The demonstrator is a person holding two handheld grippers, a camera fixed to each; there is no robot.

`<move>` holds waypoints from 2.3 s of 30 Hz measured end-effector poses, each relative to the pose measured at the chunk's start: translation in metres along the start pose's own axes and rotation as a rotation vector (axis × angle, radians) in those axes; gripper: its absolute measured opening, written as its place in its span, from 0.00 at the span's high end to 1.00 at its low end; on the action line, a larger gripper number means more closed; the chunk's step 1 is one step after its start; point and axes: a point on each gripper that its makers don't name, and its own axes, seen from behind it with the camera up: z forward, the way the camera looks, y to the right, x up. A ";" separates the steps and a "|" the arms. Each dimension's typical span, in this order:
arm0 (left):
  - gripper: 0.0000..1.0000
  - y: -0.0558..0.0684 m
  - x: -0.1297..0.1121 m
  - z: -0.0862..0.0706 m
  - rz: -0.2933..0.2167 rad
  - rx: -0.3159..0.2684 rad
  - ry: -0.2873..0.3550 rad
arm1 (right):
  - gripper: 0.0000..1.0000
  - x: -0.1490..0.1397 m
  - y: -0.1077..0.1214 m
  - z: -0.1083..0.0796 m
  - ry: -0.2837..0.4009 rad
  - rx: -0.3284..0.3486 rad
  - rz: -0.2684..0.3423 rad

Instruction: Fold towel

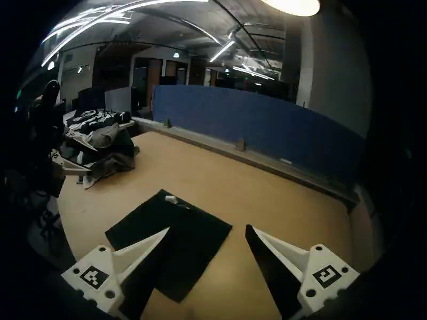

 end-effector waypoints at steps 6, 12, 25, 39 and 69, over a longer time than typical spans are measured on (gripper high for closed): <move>0.03 0.012 -0.027 0.009 -0.001 -0.022 -0.040 | 0.00 -0.022 -0.008 0.008 -0.021 0.005 0.001; 0.03 0.028 -0.069 0.021 -0.023 -0.053 -0.101 | 0.00 -0.058 -0.020 0.021 -0.054 0.007 0.017; 0.03 0.053 -0.139 0.041 -0.023 -0.106 -0.206 | 0.00 -0.131 -0.047 0.045 -0.141 0.051 0.044; 0.03 0.070 -0.177 0.052 -0.030 -0.130 -0.270 | 0.00 -0.189 -0.064 0.051 -0.234 0.077 0.044; 0.23 0.080 -0.199 0.053 -0.050 -0.133 -0.343 | 0.21 -0.225 -0.079 0.047 -0.329 0.120 0.042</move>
